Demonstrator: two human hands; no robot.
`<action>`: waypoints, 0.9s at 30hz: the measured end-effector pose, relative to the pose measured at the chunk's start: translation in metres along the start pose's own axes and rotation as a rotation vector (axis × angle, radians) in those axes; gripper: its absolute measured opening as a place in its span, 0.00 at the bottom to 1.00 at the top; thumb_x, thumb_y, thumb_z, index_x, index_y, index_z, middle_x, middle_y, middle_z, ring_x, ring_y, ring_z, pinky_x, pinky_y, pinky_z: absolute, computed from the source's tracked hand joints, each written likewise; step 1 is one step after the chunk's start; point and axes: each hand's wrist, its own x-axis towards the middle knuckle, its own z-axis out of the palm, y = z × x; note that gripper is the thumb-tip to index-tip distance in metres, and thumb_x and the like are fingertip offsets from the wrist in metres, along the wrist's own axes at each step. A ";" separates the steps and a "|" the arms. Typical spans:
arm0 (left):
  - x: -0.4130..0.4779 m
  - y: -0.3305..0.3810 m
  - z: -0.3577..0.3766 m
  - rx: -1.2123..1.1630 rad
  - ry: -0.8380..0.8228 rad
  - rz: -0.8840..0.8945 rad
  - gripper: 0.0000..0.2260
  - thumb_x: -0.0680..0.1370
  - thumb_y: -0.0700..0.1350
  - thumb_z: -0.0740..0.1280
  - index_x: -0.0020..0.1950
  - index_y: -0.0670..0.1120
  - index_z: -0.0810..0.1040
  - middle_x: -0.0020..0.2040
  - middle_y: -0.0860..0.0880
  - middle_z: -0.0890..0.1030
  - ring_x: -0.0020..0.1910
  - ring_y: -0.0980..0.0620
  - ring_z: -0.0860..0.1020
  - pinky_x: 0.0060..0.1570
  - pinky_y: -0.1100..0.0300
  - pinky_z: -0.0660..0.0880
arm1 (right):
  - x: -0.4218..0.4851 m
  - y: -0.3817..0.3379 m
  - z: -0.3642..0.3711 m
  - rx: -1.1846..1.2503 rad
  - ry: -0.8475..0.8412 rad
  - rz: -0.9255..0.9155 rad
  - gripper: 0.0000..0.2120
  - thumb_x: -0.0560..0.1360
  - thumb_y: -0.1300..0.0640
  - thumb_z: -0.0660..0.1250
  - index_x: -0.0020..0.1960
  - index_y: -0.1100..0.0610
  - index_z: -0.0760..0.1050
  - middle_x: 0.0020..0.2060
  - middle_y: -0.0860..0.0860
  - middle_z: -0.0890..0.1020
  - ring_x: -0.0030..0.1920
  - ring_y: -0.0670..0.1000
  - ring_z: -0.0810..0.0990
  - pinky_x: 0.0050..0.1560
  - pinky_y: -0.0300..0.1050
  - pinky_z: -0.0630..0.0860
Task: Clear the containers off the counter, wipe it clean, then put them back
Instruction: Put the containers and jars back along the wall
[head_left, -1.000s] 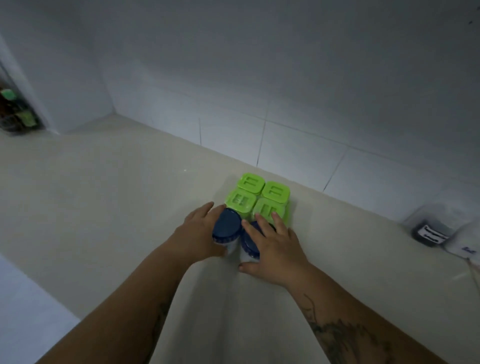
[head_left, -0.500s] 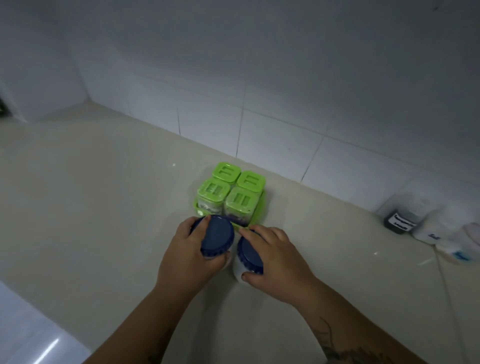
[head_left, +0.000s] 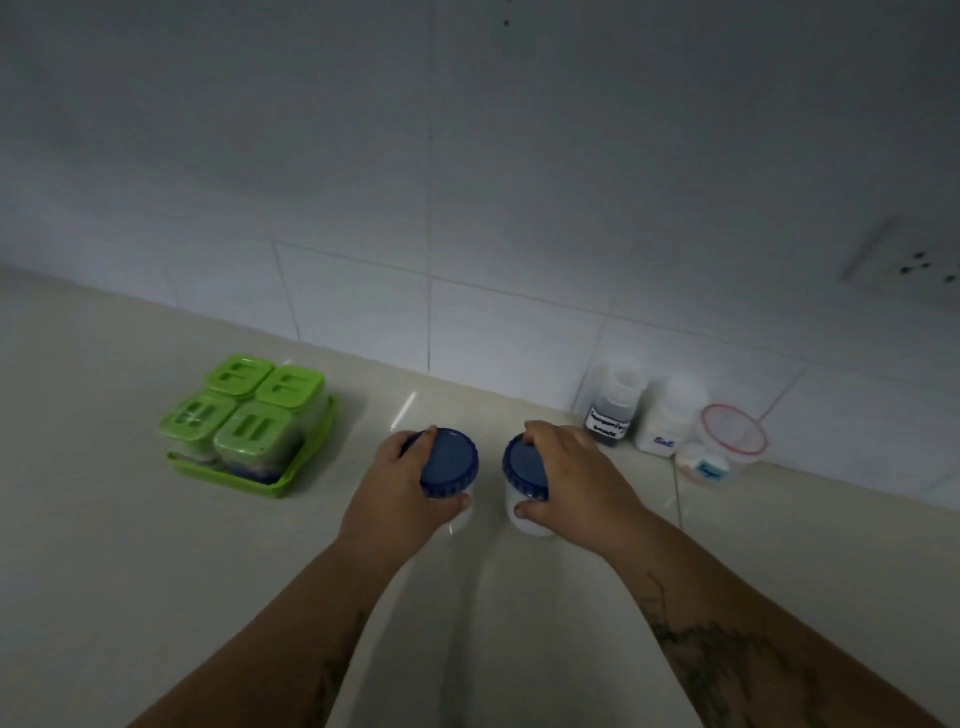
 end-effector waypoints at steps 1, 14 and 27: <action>0.013 0.002 0.008 0.007 -0.011 -0.005 0.41 0.67 0.57 0.76 0.75 0.49 0.63 0.67 0.51 0.66 0.63 0.53 0.69 0.59 0.67 0.65 | 0.007 0.011 0.002 -0.023 0.028 0.002 0.36 0.66 0.48 0.77 0.68 0.52 0.64 0.67 0.48 0.69 0.66 0.52 0.65 0.60 0.46 0.69; 0.133 0.005 0.073 -0.037 -0.111 0.120 0.39 0.70 0.48 0.76 0.76 0.47 0.60 0.74 0.45 0.59 0.69 0.51 0.64 0.62 0.71 0.58 | 0.077 0.079 0.020 -0.380 0.092 0.020 0.34 0.72 0.42 0.69 0.73 0.54 0.63 0.75 0.49 0.65 0.74 0.52 0.63 0.63 0.58 0.63; 0.167 0.005 0.080 0.055 -0.179 0.183 0.39 0.73 0.50 0.72 0.78 0.49 0.54 0.79 0.47 0.46 0.75 0.49 0.56 0.67 0.66 0.56 | 0.098 0.083 0.024 -0.599 0.155 0.085 0.28 0.68 0.47 0.74 0.64 0.56 0.72 0.65 0.53 0.77 0.62 0.56 0.76 0.57 0.57 0.57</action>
